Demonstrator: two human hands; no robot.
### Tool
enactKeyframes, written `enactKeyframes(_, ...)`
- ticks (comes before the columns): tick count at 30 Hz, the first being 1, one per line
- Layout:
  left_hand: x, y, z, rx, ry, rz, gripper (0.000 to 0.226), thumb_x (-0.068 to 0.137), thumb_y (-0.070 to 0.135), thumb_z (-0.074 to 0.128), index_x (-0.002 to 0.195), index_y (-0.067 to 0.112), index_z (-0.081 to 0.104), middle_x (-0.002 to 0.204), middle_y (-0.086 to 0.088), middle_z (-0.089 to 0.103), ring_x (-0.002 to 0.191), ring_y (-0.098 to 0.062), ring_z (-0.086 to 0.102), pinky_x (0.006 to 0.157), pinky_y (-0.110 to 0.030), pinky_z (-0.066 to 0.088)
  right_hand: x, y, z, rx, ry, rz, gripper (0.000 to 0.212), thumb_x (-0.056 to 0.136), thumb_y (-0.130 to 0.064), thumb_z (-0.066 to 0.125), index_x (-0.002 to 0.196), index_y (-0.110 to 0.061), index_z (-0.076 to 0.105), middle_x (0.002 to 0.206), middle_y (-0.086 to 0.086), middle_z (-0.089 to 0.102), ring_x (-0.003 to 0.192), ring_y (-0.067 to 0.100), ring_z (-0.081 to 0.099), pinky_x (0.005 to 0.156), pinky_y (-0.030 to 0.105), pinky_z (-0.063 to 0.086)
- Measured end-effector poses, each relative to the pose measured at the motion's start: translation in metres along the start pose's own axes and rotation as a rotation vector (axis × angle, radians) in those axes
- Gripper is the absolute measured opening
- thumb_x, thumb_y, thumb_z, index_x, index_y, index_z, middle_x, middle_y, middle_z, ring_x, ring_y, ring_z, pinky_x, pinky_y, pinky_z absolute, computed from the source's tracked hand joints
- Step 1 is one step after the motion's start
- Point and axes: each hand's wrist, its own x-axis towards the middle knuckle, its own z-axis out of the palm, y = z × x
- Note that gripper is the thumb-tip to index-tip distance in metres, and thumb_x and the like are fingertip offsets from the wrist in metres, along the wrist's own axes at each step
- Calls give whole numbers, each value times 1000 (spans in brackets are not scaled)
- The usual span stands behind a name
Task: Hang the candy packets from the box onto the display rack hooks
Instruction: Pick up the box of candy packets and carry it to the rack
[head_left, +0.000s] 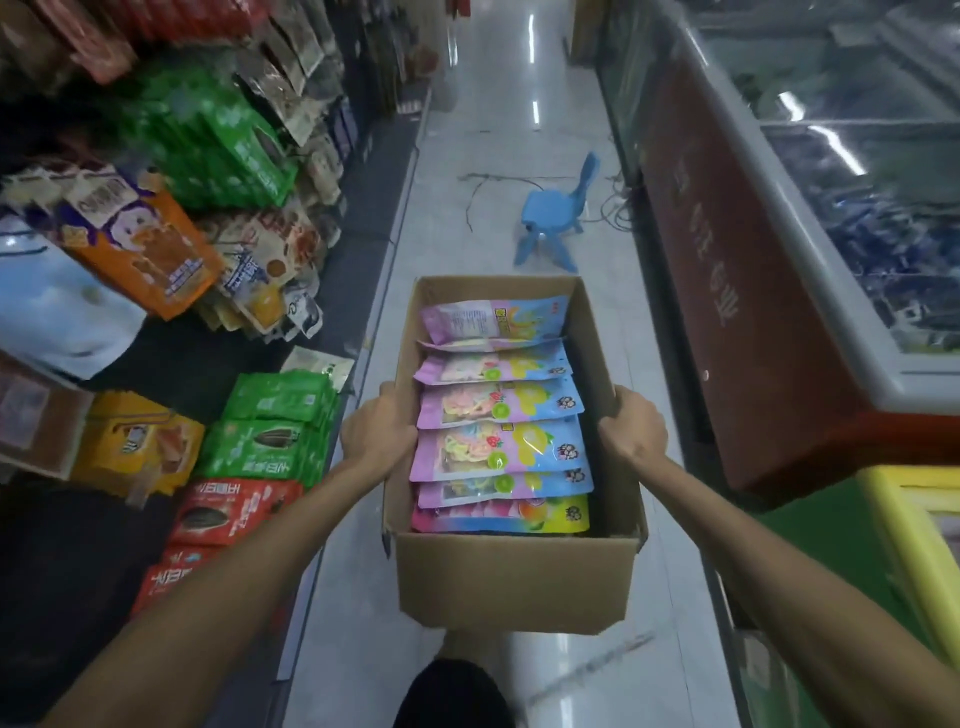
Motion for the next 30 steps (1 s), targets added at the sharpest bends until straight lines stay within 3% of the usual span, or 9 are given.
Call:
enactKeyframes(4, 115, 28, -4, 3, -14, -7, 34, 87, 15, 58, 118, 10, 46, 109, -19, 69, 98, -44, 68, 68, -39, 45, 111, -33, -2, 14, -6, -15, 22, 84, -2, 55, 102, -12, 64, 92, 7, 70, 85, 34, 65, 68, 35, 50)
enactKeyframes(10, 261, 78, -28, -37, -17, -12, 26, 89, 15, 54, 114, 11, 47, 113, -19, 68, 101, -45, 67, 71, -40, 41, 258, -90, -23, 22, -20, -22, 35, 85, 0, 55, 116, -13, 67, 104, 8, 75, 93, 34, 69, 79, 38, 58)
enactKeyframes(16, 403, 139, -42, -33, 0, -30, 27, 91, 18, 54, 117, 12, 48, 107, -17, 70, 93, -43, 68, 74, -41, 52, 411, -125, -47, 25, -34, -20, 29, 85, -4, 56, 109, -17, 66, 96, 5, 73, 86, 31, 68, 76, 40, 61)
enactKeyframes(21, 526, 197, -35, -21, 5, -57, 29, 93, 24, 55, 119, 17, 46, 106, -13, 70, 91, -41, 68, 78, -45, 56, 555, -140, -57, 36, -54, -54, 27, 87, -4, 55, 108, -20, 64, 92, 2, 68, 88, 32, 67, 71, 35, 52)
enactKeyframes(24, 595, 236, -36, -9, -6, -119, 33, 92, 29, 54, 122, 18, 46, 109, -11, 69, 94, -39, 69, 79, -44, 55, 642, -150, -68, 55, -88, -85, 19, 85, -5, 54, 96, -19, 61, 86, 2, 68, 82, 33, 65, 67, 36, 51)
enactKeyframes(30, 709, 323, -55, -27, 8, -194, 36, 90, 25, 56, 123, 16, 47, 111, -15, 70, 96, -43, 68, 82, -48, 56, 795, -177, -111, 37, -128, -121, 19, 83, -3, 53, 95, -17, 58, 83, 3, 65, 77, 31, 62, 54, 32, 38)
